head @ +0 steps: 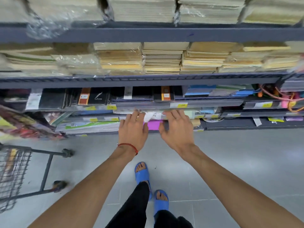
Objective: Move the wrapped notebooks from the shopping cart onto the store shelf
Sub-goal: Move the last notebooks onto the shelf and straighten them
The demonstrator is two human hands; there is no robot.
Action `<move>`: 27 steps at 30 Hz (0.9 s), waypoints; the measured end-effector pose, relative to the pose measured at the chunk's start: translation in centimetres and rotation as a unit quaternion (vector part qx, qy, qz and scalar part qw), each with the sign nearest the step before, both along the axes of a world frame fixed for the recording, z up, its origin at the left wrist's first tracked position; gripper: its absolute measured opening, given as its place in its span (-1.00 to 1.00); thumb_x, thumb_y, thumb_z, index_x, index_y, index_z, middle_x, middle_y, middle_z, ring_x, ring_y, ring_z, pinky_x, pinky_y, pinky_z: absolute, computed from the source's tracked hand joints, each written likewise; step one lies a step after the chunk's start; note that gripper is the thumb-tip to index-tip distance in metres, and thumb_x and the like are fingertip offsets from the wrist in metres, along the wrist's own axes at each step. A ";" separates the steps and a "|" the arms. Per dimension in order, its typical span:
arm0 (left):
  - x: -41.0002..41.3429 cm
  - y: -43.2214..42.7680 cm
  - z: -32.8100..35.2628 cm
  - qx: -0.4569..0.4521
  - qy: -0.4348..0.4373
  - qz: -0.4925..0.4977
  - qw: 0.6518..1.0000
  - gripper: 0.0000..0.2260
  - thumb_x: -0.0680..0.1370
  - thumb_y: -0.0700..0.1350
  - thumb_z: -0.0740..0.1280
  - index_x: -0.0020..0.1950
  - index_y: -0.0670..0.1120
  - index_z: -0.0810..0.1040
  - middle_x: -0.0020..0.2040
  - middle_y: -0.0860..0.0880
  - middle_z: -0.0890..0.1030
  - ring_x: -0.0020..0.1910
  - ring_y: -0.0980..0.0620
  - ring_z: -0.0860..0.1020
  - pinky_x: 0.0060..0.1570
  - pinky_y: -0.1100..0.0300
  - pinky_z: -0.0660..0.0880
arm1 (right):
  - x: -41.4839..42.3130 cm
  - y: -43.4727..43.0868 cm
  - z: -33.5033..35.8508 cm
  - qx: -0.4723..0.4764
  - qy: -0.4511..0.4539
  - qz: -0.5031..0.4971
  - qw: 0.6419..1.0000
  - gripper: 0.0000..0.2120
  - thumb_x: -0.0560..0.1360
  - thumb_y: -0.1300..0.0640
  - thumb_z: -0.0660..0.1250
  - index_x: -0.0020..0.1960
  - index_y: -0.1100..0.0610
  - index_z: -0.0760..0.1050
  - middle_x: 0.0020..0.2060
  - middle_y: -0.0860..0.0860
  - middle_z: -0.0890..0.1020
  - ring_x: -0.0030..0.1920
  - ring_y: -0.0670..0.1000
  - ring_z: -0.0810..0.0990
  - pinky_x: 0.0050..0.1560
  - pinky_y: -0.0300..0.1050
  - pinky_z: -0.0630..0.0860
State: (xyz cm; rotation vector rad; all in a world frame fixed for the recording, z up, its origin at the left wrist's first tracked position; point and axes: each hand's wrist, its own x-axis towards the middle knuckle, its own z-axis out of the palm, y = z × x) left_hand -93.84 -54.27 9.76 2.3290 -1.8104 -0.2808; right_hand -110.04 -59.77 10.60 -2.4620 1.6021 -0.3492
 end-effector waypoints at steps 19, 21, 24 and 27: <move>4.2 30.3 5.6 0.026 -0.066 0.233 0.970 -0.67 0.60 0.09 0.17 0.28 -0.02 0.50 0.17 0.00 0.56 0.08 -0.10 0.53 0.01 -0.01 0.46 | 6.6 20.4 5.5 0.024 0.016 0.214 0.976 -0.61 0.46 -0.13 0.26 0.16 0.04 0.62 0.04 -0.06 0.65 0.15 0.05 0.52 0.13 0.01 0.45; 6.1 33.0 5.7 0.025 -0.072 0.248 0.966 -0.68 0.60 0.10 0.16 0.26 -0.01 0.50 0.16 0.01 0.56 0.07 -0.09 0.54 0.00 0.00 0.46 | 8.7 22.5 5.6 0.023 0.008 0.227 0.974 -0.63 0.47 -0.12 0.27 0.15 0.04 0.62 0.04 -0.07 0.65 0.15 0.02 0.52 0.11 -0.02 0.45; 9.5 36.8 5.7 0.020 -0.068 0.256 0.964 -0.69 0.60 0.09 0.18 0.24 -0.02 0.50 0.16 0.01 0.56 0.06 -0.10 0.54 -0.02 0.00 0.49 | 12.5 26.0 5.6 0.028 -0.010 0.237 0.971 -0.66 0.46 -0.09 0.30 0.15 0.04 0.63 0.05 -0.09 0.66 0.14 0.00 0.53 0.13 -0.05 0.45; 14.0 40.9 5.8 0.013 -0.061 0.266 0.962 -0.69 0.60 0.09 0.19 0.25 -0.02 0.50 0.16 0.01 0.56 0.07 -0.09 0.54 -0.02 -0.01 0.50 | 17.5 30.0 5.7 0.034 -0.021 0.244 0.969 -0.68 0.46 -0.06 0.33 0.14 0.04 0.64 0.06 -0.10 0.66 0.13 0.00 0.53 0.12 -0.04 0.48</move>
